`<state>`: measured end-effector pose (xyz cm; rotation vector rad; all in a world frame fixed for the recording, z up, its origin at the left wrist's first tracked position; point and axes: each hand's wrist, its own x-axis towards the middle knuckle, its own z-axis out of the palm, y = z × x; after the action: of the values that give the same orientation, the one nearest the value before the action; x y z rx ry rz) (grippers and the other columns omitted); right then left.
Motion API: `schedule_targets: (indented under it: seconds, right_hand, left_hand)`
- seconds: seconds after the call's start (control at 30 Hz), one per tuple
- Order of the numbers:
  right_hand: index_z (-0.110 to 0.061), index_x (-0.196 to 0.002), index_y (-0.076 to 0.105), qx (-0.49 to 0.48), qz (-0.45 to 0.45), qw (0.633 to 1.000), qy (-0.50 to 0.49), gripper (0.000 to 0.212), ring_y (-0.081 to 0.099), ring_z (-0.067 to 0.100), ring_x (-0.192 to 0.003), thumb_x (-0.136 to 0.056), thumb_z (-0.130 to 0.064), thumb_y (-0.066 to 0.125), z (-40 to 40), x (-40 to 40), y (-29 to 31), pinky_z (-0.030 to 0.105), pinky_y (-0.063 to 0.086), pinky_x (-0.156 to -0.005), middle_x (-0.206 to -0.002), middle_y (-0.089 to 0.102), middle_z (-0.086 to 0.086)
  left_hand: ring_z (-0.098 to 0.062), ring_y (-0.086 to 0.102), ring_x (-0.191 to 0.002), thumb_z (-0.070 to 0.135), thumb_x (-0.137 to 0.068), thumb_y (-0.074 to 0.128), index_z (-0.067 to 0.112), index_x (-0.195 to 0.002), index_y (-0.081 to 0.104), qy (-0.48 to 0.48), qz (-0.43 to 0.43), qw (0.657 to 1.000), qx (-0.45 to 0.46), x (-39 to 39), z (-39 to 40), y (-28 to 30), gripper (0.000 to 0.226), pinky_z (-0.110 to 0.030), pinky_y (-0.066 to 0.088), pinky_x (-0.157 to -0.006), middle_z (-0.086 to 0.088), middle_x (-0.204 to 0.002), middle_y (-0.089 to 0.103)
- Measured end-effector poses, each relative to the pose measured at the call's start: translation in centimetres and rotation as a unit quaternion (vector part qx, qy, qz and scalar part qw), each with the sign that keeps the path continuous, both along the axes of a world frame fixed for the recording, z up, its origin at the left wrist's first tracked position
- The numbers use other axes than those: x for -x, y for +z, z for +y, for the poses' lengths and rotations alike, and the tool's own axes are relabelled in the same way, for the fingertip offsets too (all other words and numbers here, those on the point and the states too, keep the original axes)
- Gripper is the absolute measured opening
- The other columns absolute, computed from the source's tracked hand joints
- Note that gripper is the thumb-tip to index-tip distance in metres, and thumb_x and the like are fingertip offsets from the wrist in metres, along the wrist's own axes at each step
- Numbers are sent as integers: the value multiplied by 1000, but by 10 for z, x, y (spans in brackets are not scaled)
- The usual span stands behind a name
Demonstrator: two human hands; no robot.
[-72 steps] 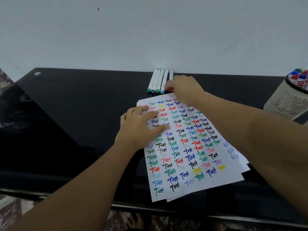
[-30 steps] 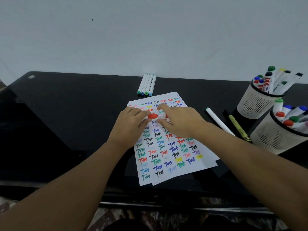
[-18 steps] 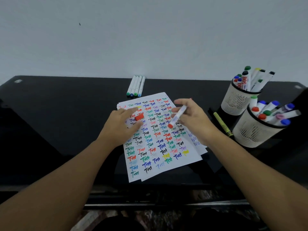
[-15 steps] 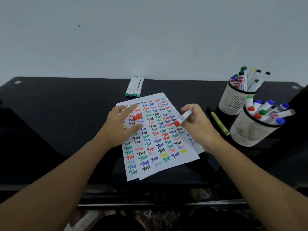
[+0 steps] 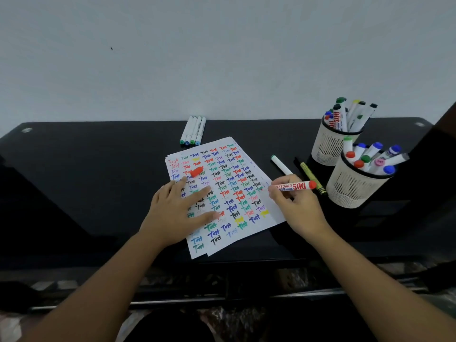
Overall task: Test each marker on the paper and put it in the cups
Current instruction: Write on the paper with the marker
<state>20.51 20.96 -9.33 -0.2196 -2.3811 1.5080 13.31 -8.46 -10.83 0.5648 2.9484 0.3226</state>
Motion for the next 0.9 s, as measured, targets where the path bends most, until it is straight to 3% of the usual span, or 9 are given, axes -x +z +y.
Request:
schedule_targets:
  seconds: [0.07,0.27,0.5,0.77,0.9]
  right_hand:
    - [-25,-99,68,20,-3,1000,-9,5,64,-3,-78,-98,-29,72,2,-1,-3,18,50,-68,-90,71,-10]
    - [-28,-100,65,11,-49,999,9,7,67,5,-93,-104,-32,62,1,1,-5,31,55,-83,-93,72,-7]
    - [-27,-99,66,11,-67,997,24,7,64,-8,-94,-103,-32,64,2,5,-7,22,52,-77,-97,71,-19]
    - [-30,-101,65,-15,-61,998,1,7,66,-1,-95,-104,-35,63,2,6,-8,29,56,-84,-99,71,-15]
    - [-28,-100,63,-28,-70,997,16,8,65,-1,-92,-105,-34,61,1,2,-6,26,52,-77,-99,70,-12]
  left_hand:
    - [-22,-4,-155,104,-69,19,70,-146,16,2,5,1000,-6,0,0,0,84,-49,1,-124,7,-170,1]
    - [-21,-1,-154,105,-67,19,69,-146,21,8,7,1000,-16,-2,1,1,87,-48,2,-124,8,-169,5]
    - [-21,-2,-154,103,-70,23,68,-147,22,8,0,1000,-20,-3,1,3,85,-48,1,-124,8,-169,4]
    - [-21,-1,-154,102,-71,25,68,-146,22,8,2,1000,-19,-2,1,3,83,-48,1,-124,8,-169,5]
    - [-22,0,-154,104,-69,23,68,-146,23,8,6,1000,-20,-2,0,2,85,-48,3,-124,8,-169,6]
